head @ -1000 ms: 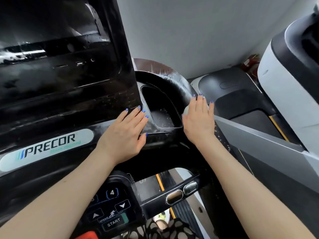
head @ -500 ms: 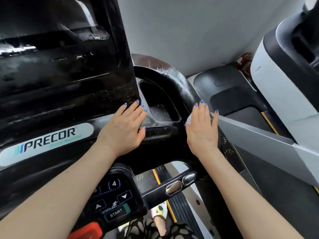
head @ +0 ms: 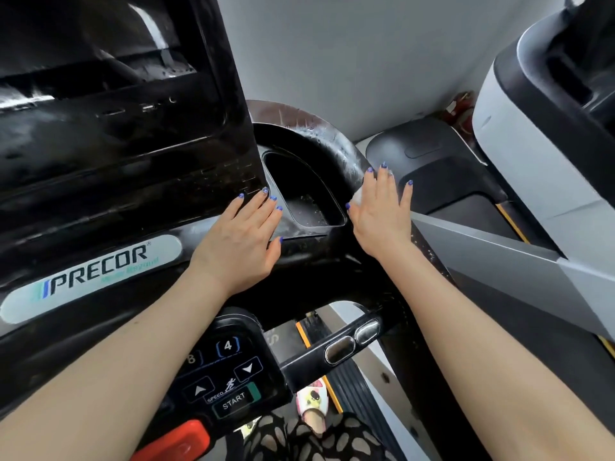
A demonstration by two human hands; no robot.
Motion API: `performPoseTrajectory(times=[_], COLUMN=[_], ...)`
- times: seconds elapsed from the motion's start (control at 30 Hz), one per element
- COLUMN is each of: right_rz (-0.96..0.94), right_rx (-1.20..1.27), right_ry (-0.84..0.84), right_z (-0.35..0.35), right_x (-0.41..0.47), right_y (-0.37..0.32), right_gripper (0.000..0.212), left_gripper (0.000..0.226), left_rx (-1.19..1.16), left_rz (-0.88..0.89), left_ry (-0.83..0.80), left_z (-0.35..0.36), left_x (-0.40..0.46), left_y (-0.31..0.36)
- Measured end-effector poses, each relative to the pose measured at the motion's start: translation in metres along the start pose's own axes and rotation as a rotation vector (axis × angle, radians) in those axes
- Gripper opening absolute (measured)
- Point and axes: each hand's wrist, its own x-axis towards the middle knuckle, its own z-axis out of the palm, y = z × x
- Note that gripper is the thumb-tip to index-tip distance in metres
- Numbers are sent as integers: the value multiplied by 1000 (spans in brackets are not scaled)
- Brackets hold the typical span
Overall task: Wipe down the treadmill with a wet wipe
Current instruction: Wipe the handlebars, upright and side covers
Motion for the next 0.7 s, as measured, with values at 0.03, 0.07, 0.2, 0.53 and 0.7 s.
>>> performPoseTrajectory(times=[0.03, 0.07, 0.2, 0.53, 0.7], right_rz=[-30, -67, -184, -110, -33], right_rx=[-25, -53, -118, 197, 226], right_ry=[13, 14, 82, 333, -80], right_z=[3, 7, 11, -14, -1], right_x=[-12, -22, -44, -43, -74], right_y=[4, 10, 38, 67, 49], right_gripper=[68, 67, 60, 54, 75], left_gripper=[61, 61, 62, 62, 62], left_rx=[2, 2, 4, -8, -18], left_rz=[4, 6, 4, 14, 14], left_ry=[1, 1, -4, -5, -2], left_z=[0, -1, -1, 2, 2], left_x=[0, 0, -1, 0, 0], left_y=[0, 0, 0, -1, 0])
